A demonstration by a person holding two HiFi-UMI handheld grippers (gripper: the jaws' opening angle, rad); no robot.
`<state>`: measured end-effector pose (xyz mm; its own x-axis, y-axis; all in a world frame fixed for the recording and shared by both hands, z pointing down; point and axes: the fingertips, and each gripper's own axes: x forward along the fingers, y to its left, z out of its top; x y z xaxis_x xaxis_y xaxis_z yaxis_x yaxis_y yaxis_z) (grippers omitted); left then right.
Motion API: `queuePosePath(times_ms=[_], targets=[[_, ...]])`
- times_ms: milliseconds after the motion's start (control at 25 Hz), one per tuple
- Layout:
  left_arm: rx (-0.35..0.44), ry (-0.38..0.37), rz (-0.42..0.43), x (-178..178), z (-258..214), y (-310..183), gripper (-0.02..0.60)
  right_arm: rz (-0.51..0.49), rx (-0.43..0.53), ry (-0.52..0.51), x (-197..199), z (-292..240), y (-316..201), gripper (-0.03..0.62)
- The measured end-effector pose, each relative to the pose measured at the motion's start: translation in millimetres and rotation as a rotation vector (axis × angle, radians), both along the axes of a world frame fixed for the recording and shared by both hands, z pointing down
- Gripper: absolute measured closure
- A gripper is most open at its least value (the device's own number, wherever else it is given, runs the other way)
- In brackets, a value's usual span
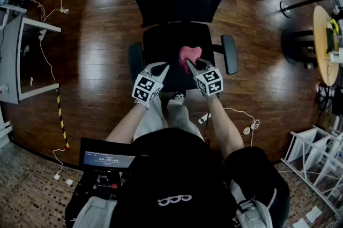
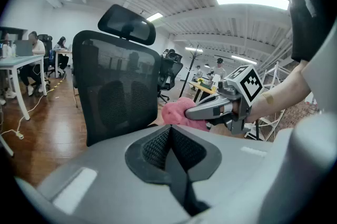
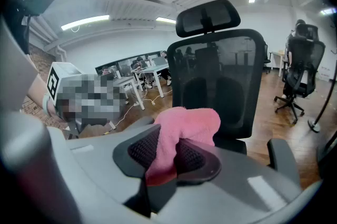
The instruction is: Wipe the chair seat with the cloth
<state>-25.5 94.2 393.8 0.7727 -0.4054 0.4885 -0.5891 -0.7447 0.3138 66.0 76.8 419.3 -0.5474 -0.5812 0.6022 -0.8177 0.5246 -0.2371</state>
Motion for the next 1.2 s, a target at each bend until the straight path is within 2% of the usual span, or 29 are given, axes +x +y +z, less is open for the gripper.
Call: queuePosePath(times_ms=[240, 440, 520, 800, 1000, 1200], targets=[[-0.030, 0.009, -0.012, -29.7, 26.7, -51.0, 0.589, 0.006, -0.007, 0.037, -43.7, 44.1, -75.1, 0.510], [-0.045, -0.035, 0.050, -44.9, 48.9, -64.9, 0.589, 0.012, -0.041, 0.050, -81.1, 85.2, -121.7, 0.510], [-0.057, -0.045, 0.051, -49.8, 54.2, -67.9, 0.589, -0.005, -0.051, 0.051, -96.7, 102.4, -132.7, 0.510], [-0.064, -0.047, -0.089, -60.1, 65.5, -92.5, 0.589, -0.130, -0.098, 0.056, -146.2, 183.7, -174.6, 0.510], [-0.140, -0.050, -0.204, -56.2, 92.3, -100.7, 0.589, -0.206, -0.156, 0.062, -168.6, 236.9, -187.1, 0.510], [-0.181, -0.048, -0.240, -36.9, 110.2, -106.8, 0.589, -0.262, -0.178, 0.038, -180.7, 263.5, -201.4, 0.510]])
